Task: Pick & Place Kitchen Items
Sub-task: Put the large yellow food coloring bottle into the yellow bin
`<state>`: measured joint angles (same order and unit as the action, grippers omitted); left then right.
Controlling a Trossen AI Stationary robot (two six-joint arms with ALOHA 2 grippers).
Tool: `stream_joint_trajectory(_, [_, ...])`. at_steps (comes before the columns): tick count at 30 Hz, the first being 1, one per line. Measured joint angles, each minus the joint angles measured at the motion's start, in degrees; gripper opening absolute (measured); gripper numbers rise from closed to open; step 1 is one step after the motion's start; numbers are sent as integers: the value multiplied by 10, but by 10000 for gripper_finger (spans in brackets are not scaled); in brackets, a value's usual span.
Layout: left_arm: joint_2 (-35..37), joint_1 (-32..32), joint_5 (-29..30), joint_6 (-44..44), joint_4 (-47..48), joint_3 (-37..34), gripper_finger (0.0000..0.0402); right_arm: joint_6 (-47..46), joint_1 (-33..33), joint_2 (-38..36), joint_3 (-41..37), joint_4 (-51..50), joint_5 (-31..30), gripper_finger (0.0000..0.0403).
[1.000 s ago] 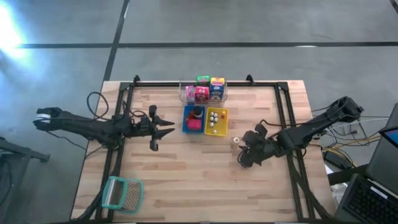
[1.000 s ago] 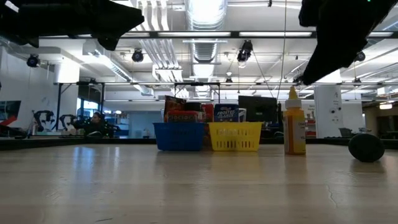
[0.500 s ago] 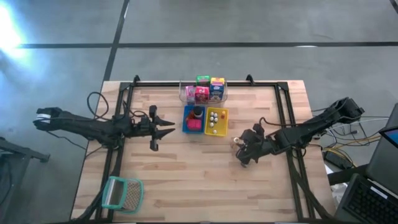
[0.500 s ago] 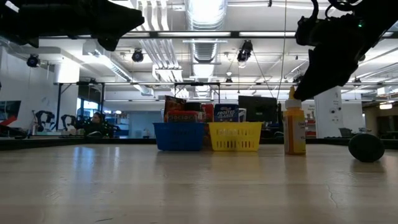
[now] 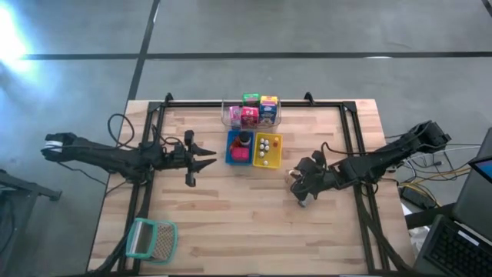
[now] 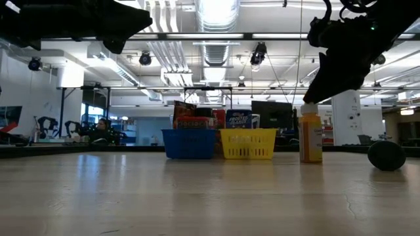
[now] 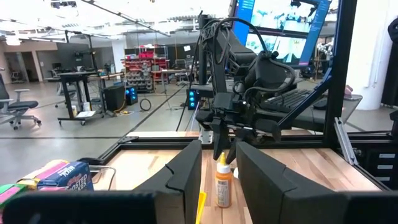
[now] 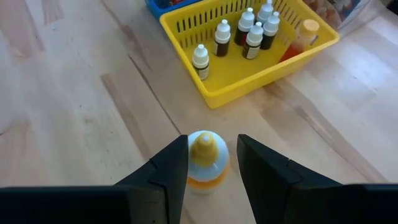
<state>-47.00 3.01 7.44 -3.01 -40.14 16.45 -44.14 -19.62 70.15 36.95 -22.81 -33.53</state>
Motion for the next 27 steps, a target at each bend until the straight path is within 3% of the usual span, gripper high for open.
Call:
stream_joint_trajectory(7, [0, 0, 0, 0, 0, 0, 108, 4, 8, 0, 0, 0, 3, 135])
stream_joint_trajectory(20, [0, 0, 1, 0, 3, -1, 108, 14, 8, 0, 0, 4, 5, 39])
stream_joint_trajectory(27, [0, 0, 1, 0, 5, -9, 108, 18, 8, 0, 0, 5, 5, 41])
